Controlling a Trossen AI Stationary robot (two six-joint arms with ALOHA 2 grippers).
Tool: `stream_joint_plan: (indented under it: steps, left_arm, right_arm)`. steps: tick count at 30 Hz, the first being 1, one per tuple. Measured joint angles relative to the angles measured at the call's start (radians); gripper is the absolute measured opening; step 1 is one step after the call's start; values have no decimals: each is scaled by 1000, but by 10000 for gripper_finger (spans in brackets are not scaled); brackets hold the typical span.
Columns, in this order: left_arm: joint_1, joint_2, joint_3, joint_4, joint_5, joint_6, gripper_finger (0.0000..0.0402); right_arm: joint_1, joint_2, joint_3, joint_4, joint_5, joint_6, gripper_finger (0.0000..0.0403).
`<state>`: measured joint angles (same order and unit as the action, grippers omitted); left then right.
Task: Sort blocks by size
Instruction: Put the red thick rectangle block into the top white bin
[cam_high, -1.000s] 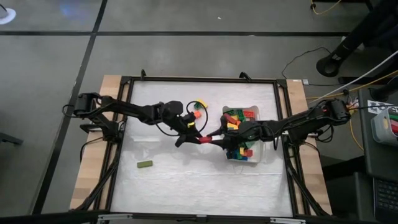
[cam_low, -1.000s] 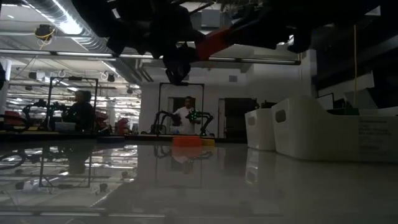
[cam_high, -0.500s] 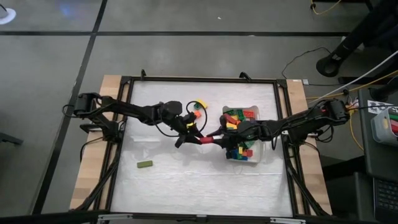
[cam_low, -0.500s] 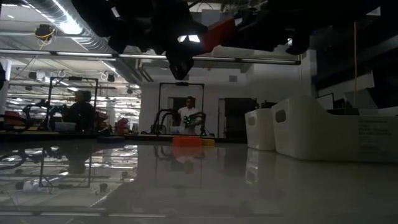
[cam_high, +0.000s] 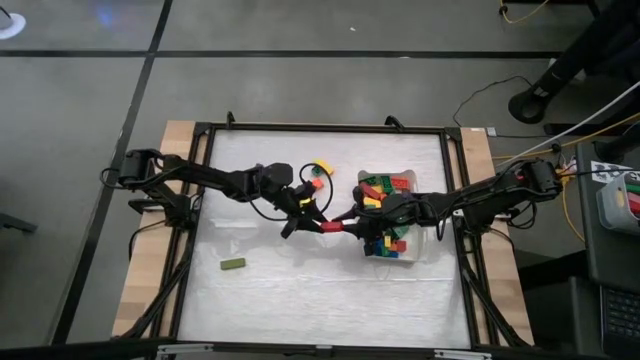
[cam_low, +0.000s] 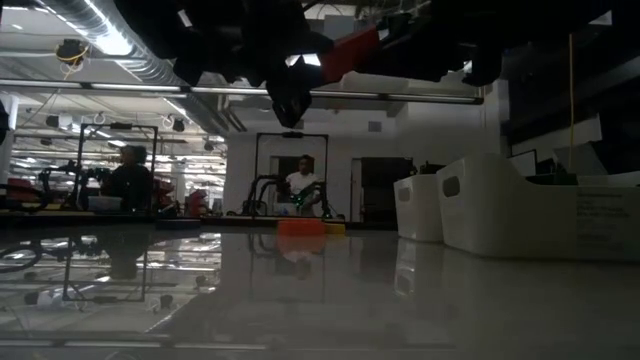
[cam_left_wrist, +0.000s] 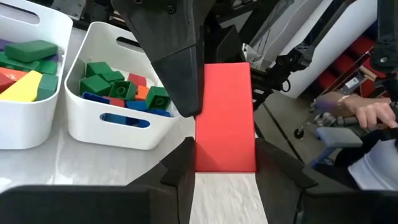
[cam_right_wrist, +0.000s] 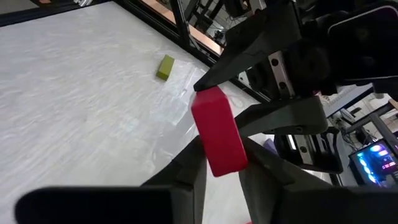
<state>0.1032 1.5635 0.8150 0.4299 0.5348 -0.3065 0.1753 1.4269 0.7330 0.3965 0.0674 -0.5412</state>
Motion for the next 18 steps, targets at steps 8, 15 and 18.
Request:
stream_joint_plan:
  steps: [8,15,18]
  left_arm:
    - [-8,0,-1,1,-115,0,182]
    - [-1,0,-1,1,-145,54,209]
    - [6,0,-1,-7,-141,116,201]
  right_arm:
    - [0,-5,0,-34,30,18,53]
    - [2,-49,46,-285,170,18,61]
    - [2,-74,72,-411,275,18,62]
